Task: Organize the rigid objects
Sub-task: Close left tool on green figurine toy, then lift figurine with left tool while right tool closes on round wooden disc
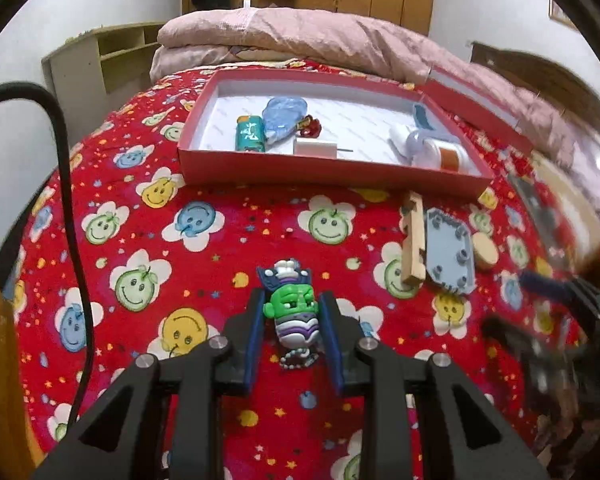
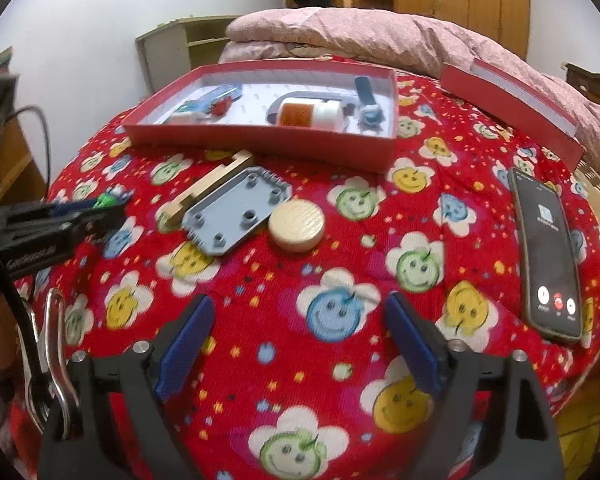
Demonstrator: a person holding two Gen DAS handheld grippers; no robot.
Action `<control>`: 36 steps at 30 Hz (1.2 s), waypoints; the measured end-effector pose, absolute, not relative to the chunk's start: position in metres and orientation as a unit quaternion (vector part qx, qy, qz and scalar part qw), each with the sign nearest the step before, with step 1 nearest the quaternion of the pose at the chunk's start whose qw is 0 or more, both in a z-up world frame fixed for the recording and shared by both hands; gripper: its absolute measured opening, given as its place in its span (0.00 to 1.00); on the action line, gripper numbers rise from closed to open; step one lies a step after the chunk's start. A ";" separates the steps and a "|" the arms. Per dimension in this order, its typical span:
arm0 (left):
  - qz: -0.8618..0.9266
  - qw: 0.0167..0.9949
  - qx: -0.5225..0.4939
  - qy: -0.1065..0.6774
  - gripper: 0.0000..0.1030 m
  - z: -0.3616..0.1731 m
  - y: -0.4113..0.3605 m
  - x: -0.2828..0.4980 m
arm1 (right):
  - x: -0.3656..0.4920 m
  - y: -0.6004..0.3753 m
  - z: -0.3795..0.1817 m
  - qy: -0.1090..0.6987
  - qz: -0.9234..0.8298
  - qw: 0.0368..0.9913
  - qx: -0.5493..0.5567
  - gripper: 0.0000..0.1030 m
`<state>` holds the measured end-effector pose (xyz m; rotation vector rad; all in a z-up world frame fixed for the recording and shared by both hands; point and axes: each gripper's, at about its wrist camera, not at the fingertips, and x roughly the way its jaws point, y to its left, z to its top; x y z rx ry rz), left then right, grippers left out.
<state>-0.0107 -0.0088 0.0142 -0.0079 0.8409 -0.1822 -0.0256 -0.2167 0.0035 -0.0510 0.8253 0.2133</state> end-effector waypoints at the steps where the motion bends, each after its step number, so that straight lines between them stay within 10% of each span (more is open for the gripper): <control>1: -0.091 0.909 -0.006 0.407 0.27 0.014 -0.008 -0.010 | -0.022 -0.217 0.006 0.400 0.102 0.910 -0.024 0.65; 15: -0.098 0.913 -0.008 0.396 0.27 0.013 -0.006 -0.016 | 0.009 -0.208 0.005 0.376 0.096 0.920 -0.047 0.58; 25: -0.096 0.913 -0.022 0.397 0.27 0.017 -0.004 -0.017 | -0.001 -0.204 0.004 0.353 0.096 0.929 -0.051 0.32; 36: -0.090 0.921 -0.033 0.379 0.27 0.040 0.003 -0.010 | -0.005 -0.216 0.012 0.335 0.111 0.936 -0.018 0.31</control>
